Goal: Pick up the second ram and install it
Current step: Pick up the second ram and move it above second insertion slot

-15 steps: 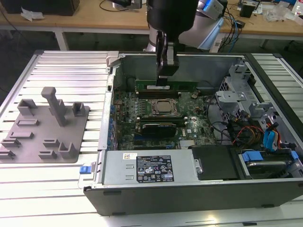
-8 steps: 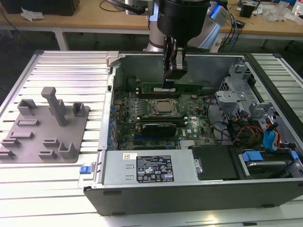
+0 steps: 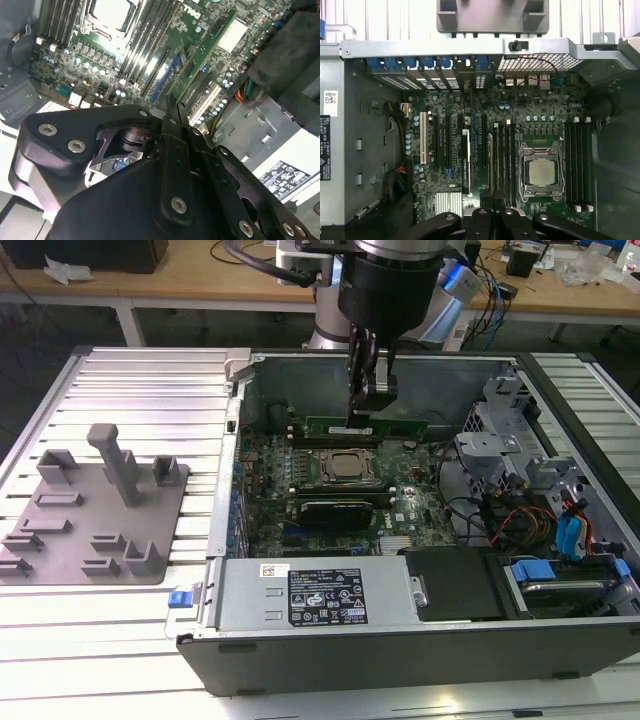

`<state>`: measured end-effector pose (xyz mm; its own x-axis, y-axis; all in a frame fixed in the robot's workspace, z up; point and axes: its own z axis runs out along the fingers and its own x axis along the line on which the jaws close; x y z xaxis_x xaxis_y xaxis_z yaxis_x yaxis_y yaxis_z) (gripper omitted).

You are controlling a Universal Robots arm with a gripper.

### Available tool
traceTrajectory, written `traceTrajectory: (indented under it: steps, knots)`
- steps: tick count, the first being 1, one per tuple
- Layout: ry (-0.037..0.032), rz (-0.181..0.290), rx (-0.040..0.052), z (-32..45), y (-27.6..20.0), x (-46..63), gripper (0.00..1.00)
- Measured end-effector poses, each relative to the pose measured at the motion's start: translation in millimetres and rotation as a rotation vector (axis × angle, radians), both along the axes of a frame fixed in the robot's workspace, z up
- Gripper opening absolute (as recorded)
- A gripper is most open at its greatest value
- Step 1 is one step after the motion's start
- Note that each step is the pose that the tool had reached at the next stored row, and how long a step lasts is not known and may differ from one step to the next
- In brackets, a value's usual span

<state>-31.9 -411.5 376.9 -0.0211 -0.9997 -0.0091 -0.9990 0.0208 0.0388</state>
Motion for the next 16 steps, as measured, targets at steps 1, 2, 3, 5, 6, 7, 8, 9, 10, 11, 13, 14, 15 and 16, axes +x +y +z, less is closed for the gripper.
traceTrajectory:
  steps: [1,2,3,5,6,7,8,9,10,11,13,14,15,16]
  knots:
    - [0.0000,0.000,0.0006,-3.8,1.9,0.0,0.09]
    - [-0.0001,0.000,0.0013,-6.0,2.8,0.1,0.09]
    - [-0.0001,0.001,0.0026,-7.8,3.5,0.0,0.09]
    - [-0.0002,0.003,0.0048,-10.0,4.4,0.0,0.09]
    - [-0.0004,0.006,0.0059,-12.0,5.3,0.0,0.09]
    - [-0.0009,0.010,0.0072,-14.8,6.3,0.0,0.09]
    - [-0.0009,0.012,0.0075,-16.3,7.1,-0.1,0.09]
    - [-0.0012,0.016,0.0077,-18.3,8.9,-0.1,0.09]
    - [-0.0019,0.019,0.0079,-21.0,10.6,-0.2,0.09]
    - [-0.0023,0.020,0.0081,-22.1,11.0,-0.1,0.09]
    - [-0.0035,0.023,0.0085,-25.8,11.6,-0.2,0.09]
    - [-0.0050,0.025,0.0086,-28.6,12.1,-0.2,0.09]
    - [-0.0063,0.027,0.0084,-30.7,12.4,-0.2,0.09]
    - [-0.0074,0.028,0.0085,-33.3,13.6,-0.2,0.09]
